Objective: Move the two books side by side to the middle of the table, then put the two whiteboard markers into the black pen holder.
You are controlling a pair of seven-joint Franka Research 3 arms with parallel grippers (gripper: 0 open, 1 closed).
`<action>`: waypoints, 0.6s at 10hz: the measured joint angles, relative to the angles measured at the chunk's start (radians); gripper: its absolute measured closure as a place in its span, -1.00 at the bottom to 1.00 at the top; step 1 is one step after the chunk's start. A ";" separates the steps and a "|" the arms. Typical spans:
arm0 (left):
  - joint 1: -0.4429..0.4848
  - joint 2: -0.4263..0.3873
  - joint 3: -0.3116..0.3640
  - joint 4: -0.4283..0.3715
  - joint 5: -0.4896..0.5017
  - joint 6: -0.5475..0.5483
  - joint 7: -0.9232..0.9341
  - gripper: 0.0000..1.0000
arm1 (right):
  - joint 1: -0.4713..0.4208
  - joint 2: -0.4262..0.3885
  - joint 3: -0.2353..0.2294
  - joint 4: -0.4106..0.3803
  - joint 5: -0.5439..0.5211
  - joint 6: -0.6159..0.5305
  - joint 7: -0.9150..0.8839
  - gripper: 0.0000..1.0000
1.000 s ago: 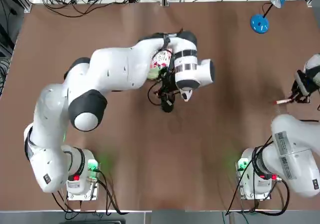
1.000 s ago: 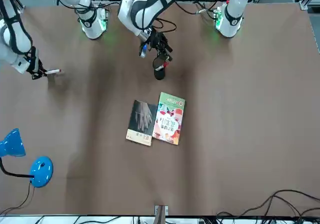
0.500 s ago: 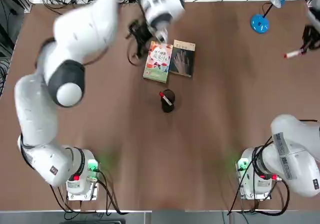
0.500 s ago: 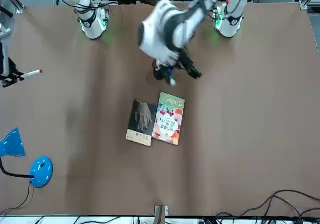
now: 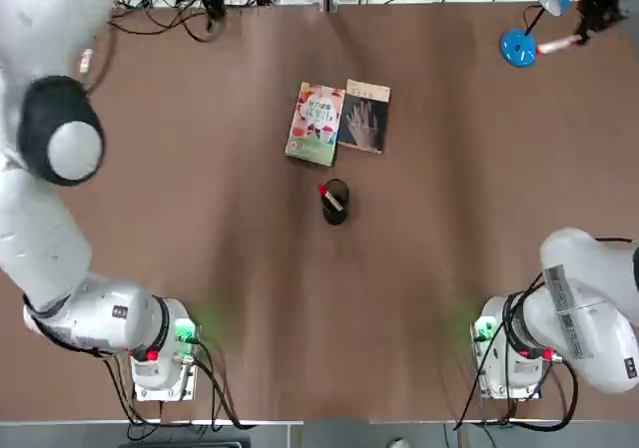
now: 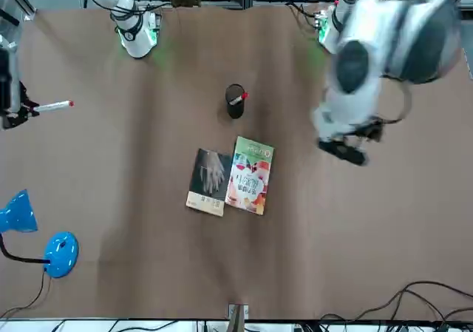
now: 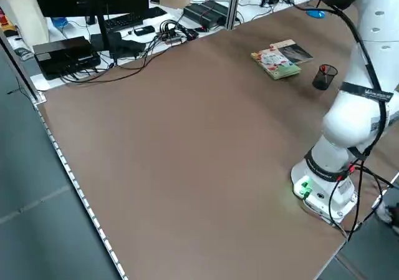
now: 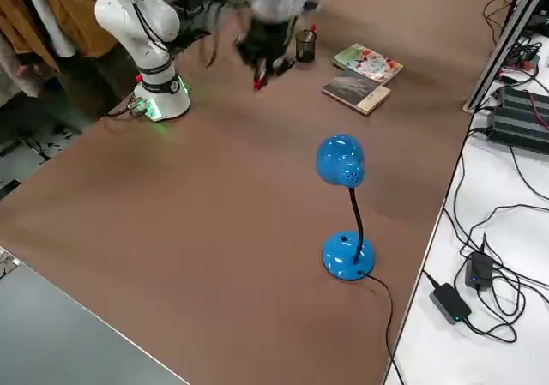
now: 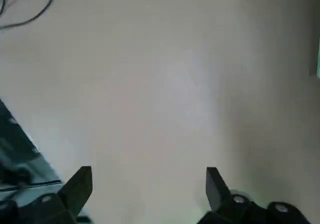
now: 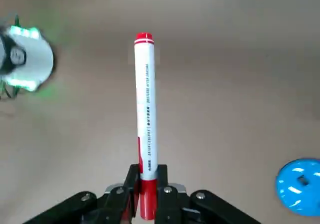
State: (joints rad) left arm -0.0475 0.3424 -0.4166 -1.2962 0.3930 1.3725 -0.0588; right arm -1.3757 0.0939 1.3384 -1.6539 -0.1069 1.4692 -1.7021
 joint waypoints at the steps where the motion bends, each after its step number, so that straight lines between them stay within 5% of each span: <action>1: 0.057 -0.026 0.040 -0.001 -0.084 0.044 -0.009 -1.00 | 0.003 -0.007 0.119 0.028 0.000 -0.018 0.154 0.65; 4: 0.043 -0.113 0.355 -0.003 -0.353 0.107 0.001 -1.00 | 0.016 -0.025 0.366 0.041 -0.048 -0.005 0.514 0.65; 6: 0.034 -0.185 0.475 -0.034 -0.421 0.108 0.035 -1.00 | 0.105 -0.042 0.418 0.028 -0.125 0.041 0.719 0.65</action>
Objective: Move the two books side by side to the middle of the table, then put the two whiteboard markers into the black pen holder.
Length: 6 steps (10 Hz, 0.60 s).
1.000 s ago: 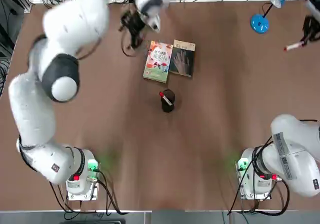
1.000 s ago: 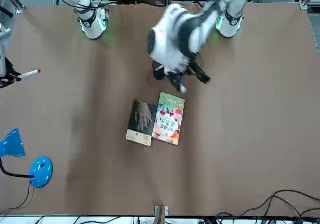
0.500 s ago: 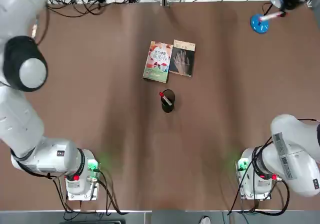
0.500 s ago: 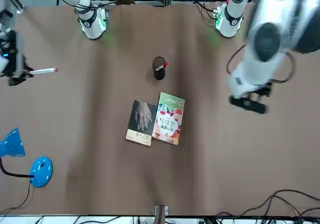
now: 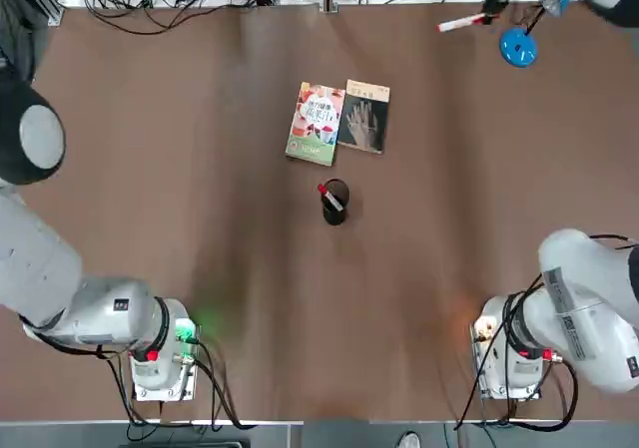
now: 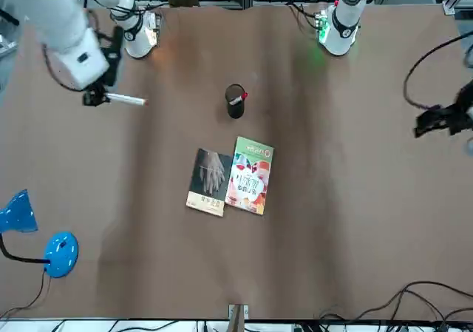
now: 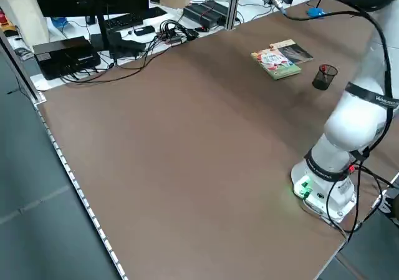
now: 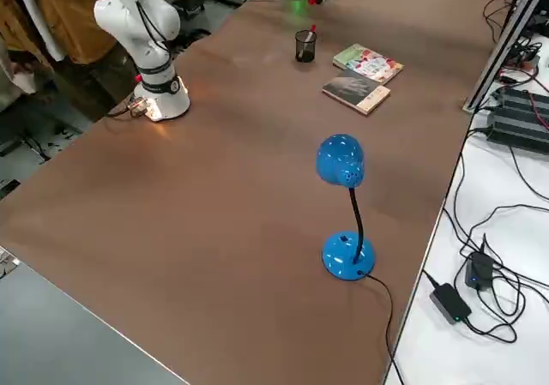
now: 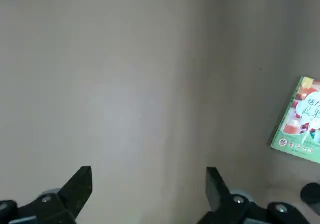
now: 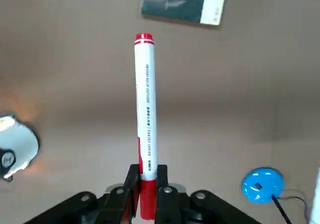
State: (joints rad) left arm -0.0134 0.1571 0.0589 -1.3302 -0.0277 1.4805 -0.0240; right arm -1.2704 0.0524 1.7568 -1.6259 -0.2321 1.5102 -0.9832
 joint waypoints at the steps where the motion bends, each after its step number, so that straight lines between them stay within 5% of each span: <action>1: 0.000 -0.037 0.032 -0.035 -0.006 0.000 0.046 -0.98 | 0.048 -0.024 0.004 -0.017 -0.015 0.022 0.086 0.65; 6: -0.017 -0.071 0.039 -0.137 0.010 0.056 0.104 -0.99 | 0.111 -0.149 0.008 -0.037 -0.022 0.072 0.227 0.65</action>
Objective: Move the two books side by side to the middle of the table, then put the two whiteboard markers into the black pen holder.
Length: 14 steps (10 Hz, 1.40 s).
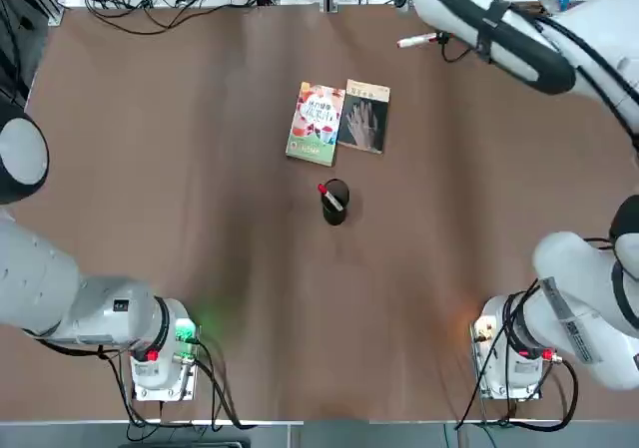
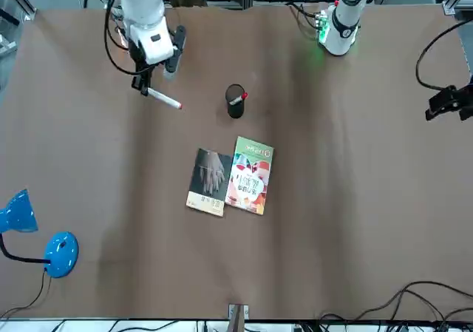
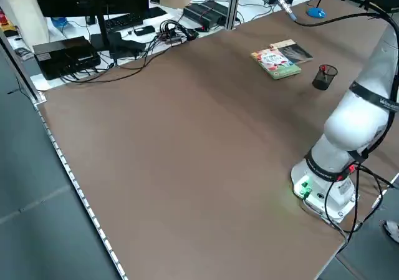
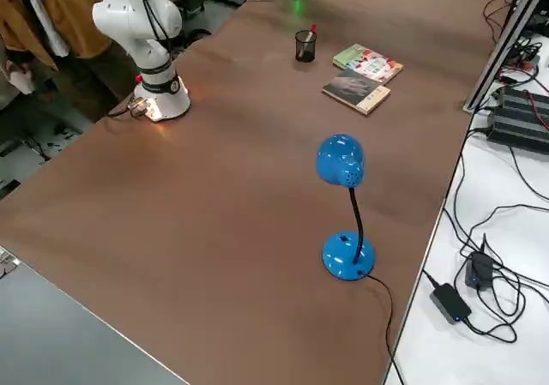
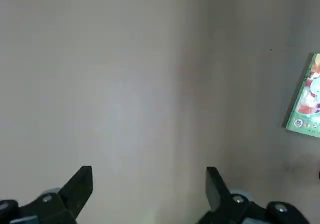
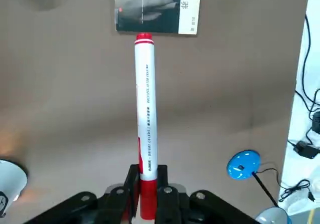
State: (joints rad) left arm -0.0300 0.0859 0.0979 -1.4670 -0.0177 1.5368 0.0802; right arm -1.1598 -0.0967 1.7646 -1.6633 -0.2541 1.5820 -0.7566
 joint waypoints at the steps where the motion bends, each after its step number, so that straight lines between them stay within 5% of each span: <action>1: -0.002 0.002 -0.002 -0.002 0.000 0.023 -0.002 -0.98 | -0.004 0.000 -0.004 0.000 0.000 0.005 0.000 0.65; 5: -0.002 0.020 -0.010 -0.003 0.006 0.063 -0.010 -0.98 | -0.022 0.001 -0.015 0.000 0.000 0.011 0.000 0.65; 7: -0.002 0.024 -0.010 -0.003 0.006 0.071 -0.016 -0.98 | 0.010 0.001 -0.065 0.001 0.000 0.020 -0.006 0.65; 12: 0.000 0.024 -0.010 -0.003 0.007 0.073 -0.020 -0.98 | 0.338 0.021 -0.400 0.001 0.001 0.029 -0.019 0.65; 14: 0.002 0.024 -0.009 -0.003 0.007 0.074 -0.020 -0.98 | 0.526 0.055 -0.586 0.000 -0.006 0.031 -0.018 0.65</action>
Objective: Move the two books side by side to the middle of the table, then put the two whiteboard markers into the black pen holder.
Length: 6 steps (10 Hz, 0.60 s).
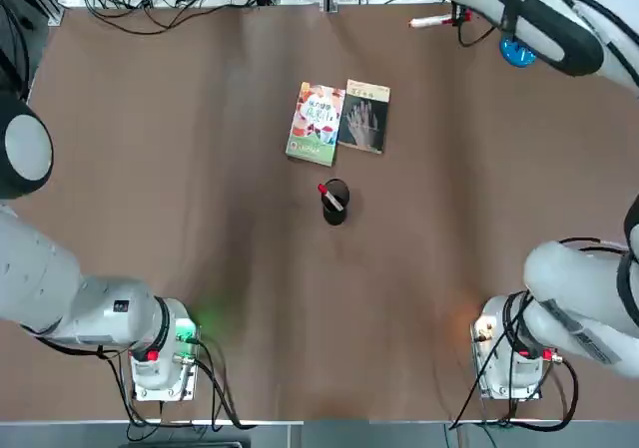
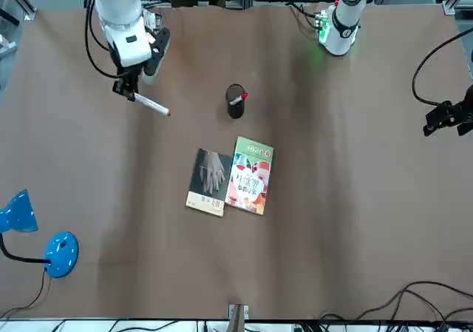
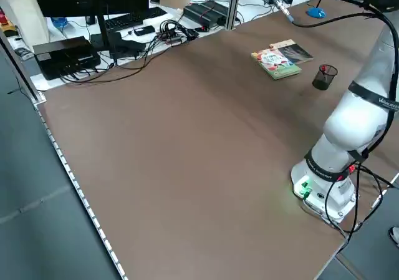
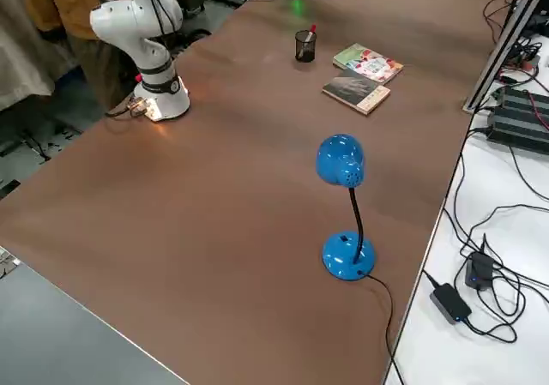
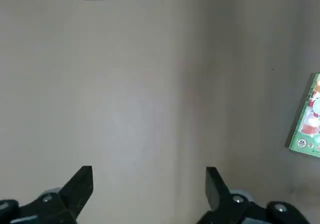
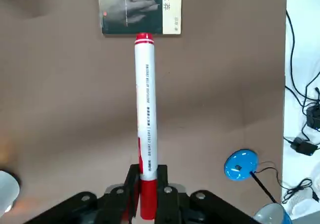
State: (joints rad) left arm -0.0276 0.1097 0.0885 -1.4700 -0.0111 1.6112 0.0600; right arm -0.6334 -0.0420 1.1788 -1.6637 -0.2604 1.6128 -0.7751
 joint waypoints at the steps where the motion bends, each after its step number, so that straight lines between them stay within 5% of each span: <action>1: 0.001 0.000 0.000 0.000 0.000 0.000 0.000 -0.98 | 0.126 0.027 -0.118 0.000 -0.023 0.001 0.001 0.65; 6: 0.003 0.000 0.001 0.000 0.001 0.001 0.000 -0.97 | 0.883 0.112 -0.809 0.023 -0.075 0.011 0.079 0.65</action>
State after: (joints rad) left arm -0.0246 0.1098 0.0897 -1.4702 -0.0104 1.6121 0.0600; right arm 0.2501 0.0696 0.3694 -1.6411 -0.3350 1.6234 -0.6963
